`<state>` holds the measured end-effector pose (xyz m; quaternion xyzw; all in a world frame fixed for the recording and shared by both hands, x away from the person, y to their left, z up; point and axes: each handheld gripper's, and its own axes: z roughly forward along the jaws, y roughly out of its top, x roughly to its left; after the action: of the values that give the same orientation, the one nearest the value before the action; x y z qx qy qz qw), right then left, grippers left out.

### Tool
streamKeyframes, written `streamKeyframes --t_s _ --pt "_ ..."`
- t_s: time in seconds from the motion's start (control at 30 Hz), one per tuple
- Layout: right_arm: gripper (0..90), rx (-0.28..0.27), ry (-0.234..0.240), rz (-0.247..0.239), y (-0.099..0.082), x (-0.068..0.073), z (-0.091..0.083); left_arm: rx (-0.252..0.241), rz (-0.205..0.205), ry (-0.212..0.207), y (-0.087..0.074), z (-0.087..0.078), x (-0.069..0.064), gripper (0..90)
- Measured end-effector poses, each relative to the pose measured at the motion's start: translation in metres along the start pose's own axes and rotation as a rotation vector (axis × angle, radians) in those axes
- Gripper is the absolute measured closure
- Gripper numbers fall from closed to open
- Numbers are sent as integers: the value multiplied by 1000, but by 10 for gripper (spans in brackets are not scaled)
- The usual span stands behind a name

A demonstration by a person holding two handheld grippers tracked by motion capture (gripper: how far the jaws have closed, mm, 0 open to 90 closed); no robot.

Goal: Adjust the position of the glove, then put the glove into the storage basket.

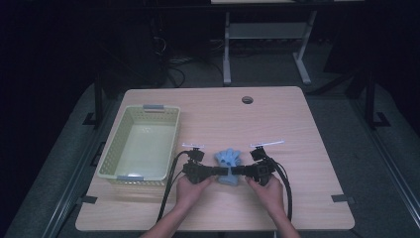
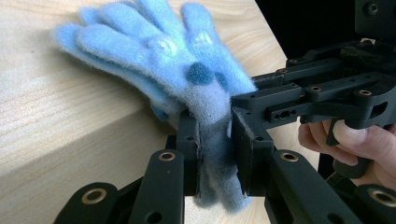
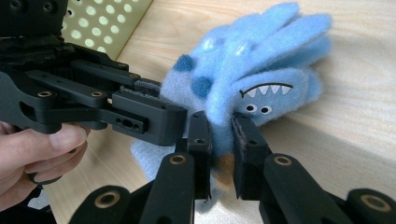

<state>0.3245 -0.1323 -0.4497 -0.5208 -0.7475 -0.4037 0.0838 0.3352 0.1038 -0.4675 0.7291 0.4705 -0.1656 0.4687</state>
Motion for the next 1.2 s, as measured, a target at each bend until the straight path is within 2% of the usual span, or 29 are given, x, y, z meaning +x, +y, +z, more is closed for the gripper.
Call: streamKeyframes --t_s 0.47,0.57,0.97,1.2 --pt "790 -4 12 1 3 5 -6 -7 25 -15 3 -7 -6 734" --pt "789 -9 4 -25 8 12 -10 -17 31 -20 5 -11 -8 734" --pt "789 -20 8 -63 17 28 -19 -33 53 -39 11 -29 -17 734" --pt "789 -29 24 -58 21 32 -22 -32 62 -39 17 -35 -19 735"
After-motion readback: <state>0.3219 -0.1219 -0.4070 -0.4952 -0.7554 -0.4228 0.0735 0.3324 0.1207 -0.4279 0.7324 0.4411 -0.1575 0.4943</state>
